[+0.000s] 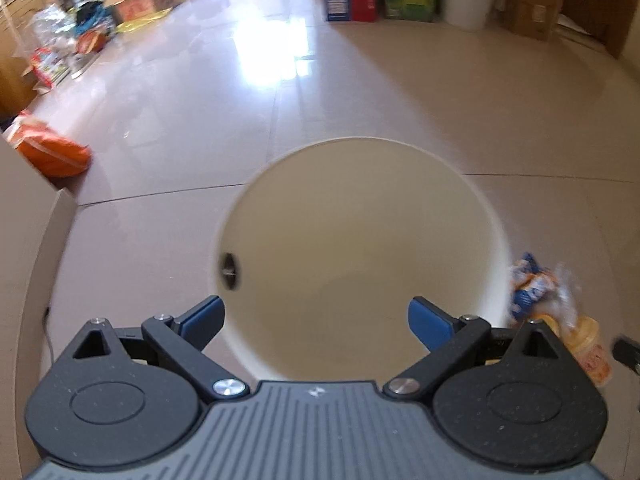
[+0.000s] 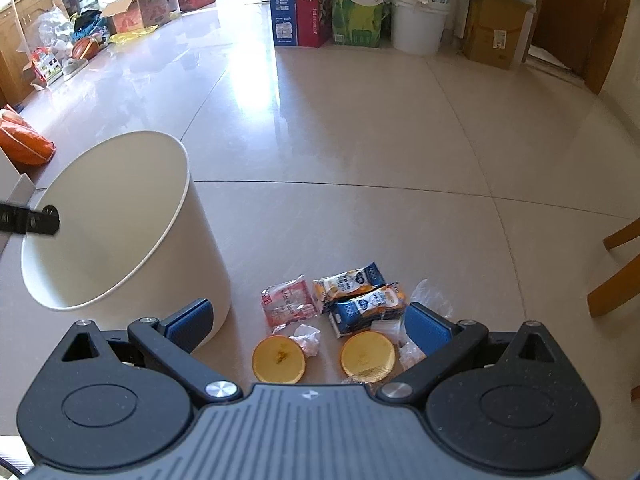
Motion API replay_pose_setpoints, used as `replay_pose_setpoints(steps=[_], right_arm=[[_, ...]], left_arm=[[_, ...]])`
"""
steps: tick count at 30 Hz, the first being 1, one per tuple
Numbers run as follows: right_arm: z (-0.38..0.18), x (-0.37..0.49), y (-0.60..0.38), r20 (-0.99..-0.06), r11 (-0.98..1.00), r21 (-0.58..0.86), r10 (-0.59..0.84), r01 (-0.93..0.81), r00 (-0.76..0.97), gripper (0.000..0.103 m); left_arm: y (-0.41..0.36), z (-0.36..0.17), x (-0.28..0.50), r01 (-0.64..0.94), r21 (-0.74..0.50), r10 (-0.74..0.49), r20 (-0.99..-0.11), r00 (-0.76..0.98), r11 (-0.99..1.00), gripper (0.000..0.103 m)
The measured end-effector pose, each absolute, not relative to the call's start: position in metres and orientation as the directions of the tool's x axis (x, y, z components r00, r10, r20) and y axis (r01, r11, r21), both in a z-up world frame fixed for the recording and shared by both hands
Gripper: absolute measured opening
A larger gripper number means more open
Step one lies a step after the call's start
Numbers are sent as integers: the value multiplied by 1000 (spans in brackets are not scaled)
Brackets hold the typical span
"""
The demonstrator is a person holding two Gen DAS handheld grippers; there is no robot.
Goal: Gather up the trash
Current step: 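Move the left tool to the bin rim and close on it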
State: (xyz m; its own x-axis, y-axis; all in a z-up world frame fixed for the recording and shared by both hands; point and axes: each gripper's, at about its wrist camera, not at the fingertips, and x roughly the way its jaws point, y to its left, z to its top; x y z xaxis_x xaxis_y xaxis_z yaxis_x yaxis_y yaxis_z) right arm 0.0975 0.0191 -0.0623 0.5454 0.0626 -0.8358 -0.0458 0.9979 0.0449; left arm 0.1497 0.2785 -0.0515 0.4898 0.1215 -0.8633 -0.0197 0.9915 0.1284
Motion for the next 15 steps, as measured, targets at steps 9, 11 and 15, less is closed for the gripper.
replay_pose_setpoints(steps=[9,11,15], right_arm=[[-80,96,19,-849,995,92,95,-31,521,103],[-82,95,17,-849,995,101,99,-26,518,103],[-88,93,16,-854,993,115,108,-18,509,103]], left_arm=[[333,-73,174,-168,132,193,-884,425,977,97],[339,-79,179,-200,104,182,-888,423,974,97],[347,-88,184,-219,94,183,-882,434,971,97]])
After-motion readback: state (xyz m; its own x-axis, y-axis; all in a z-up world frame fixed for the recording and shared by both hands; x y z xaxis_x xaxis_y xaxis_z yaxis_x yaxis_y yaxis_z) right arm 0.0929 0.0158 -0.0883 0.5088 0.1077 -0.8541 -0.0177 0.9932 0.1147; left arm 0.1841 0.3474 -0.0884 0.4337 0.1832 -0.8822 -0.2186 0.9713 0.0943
